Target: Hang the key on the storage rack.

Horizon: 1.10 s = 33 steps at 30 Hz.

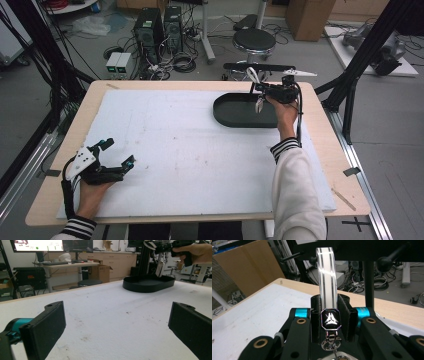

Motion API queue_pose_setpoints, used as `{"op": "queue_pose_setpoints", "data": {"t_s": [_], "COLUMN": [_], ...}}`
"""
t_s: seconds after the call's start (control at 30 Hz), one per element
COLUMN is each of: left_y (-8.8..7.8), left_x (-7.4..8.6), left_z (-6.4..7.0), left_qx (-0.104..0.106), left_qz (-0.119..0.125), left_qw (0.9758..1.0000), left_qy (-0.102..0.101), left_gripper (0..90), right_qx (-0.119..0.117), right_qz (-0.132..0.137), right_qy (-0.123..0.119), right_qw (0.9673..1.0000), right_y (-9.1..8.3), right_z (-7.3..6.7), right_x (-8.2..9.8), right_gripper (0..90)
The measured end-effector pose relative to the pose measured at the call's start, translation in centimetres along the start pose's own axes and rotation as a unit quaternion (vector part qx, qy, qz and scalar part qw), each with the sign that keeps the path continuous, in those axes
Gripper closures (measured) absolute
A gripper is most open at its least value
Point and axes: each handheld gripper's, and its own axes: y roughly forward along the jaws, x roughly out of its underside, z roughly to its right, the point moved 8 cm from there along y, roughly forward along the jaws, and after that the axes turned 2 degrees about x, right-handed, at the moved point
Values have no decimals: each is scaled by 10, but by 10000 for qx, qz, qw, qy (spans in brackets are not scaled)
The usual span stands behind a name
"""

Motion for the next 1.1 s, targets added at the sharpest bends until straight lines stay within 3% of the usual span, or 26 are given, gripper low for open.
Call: {"op": "queue_pose_setpoints", "data": {"t_s": [0.23, 0.5, 0.7, 0.83, 0.9, 1.07, 1.1], "left_y": [0, 0, 0, 0, 0, 0, 0], "left_x": [0, 0, 0, 0, 0, 0, -1], "left_z": [0, 0, 0, 0, 0, 0, 0], "left_qx": [-10, -1, 0, 0, -1, 9, 3], "left_qz": [30, 29, 23, 34, 42, 50, 49], "left_qw": [10000, 10000, 10000, 10000, 10000, 10000, 10000], "left_qy": [-16, -11, 1, 5, -5, -12, -16], "left_gripper": [17, 17, 17, 17, 17, 17, 17], "right_qx": [87, 465, 887, 887, 875, 905, 910], "right_qz": [-90, -237, -425, -523, -488, -639, -609], "right_qy": [-73, -350, -463, -505, -468, -214, -183], "right_qw": [9999, 9980, 9941, 9934, 9939, 9936, 9938], "right_y": [5, 11, 11, 10, 9, 5, 2], "right_z": [0, -1, 3, 4, 4, -2, -4], "right_x": [3, 4, 7, 9, 8, 11, 12], "right_gripper": [738, 722, 640, 615, 562, 197, 182]}}
